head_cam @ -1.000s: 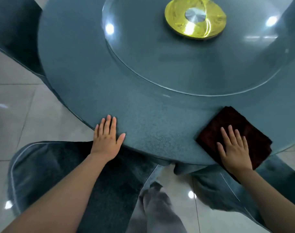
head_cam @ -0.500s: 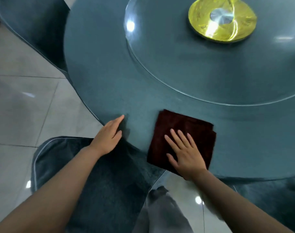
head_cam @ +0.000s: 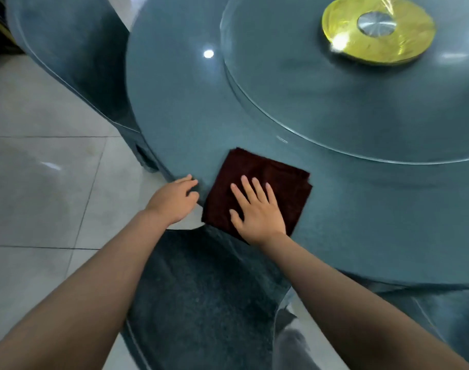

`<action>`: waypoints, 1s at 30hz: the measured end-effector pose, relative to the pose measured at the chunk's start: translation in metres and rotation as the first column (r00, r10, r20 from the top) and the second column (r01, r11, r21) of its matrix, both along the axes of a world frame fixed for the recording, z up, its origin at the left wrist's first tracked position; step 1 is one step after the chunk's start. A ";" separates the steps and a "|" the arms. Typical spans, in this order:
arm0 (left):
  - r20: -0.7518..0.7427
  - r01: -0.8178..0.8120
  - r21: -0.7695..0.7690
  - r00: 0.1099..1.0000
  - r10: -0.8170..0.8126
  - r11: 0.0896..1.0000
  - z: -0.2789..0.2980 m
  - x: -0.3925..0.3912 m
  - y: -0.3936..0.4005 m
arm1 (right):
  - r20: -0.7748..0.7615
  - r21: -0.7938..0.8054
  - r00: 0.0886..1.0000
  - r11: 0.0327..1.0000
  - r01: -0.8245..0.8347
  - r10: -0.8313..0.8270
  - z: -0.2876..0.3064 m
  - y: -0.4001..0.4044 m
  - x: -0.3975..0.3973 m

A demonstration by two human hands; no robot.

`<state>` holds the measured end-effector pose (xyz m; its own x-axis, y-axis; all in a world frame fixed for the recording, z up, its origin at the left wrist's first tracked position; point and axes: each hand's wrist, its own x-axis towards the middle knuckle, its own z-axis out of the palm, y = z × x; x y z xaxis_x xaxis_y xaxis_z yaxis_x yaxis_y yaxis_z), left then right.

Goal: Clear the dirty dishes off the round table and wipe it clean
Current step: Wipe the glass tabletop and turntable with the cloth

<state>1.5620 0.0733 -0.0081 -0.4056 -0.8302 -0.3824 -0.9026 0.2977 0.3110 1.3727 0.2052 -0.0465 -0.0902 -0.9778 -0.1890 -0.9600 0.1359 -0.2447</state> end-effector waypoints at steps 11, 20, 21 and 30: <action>0.219 0.278 0.020 0.936 -0.276 0.960 0.008 0.120 -0.047 | -0.170 0.035 0.929 0.940 0.339 -0.329 0.001 0.083 -0.007; 0.145 0.328 -0.054 0.937 -0.318 0.943 0.004 0.198 -0.082 | -0.208 0.019 0.859 0.876 0.482 -0.468 -0.004 0.063 0.012; 0.126 0.328 -0.056 0.939 -0.319 0.943 0.001 0.199 -0.086 | -0.209 0.019 0.857 0.875 0.485 -0.471 -0.004 0.062 0.013; -0.015 0.403 -0.087 0.914 -0.405 0.911 -0.012 0.178 -0.155 | -0.151 0.028 0.948 0.957 0.288 -0.281 -0.002 -0.070 0.080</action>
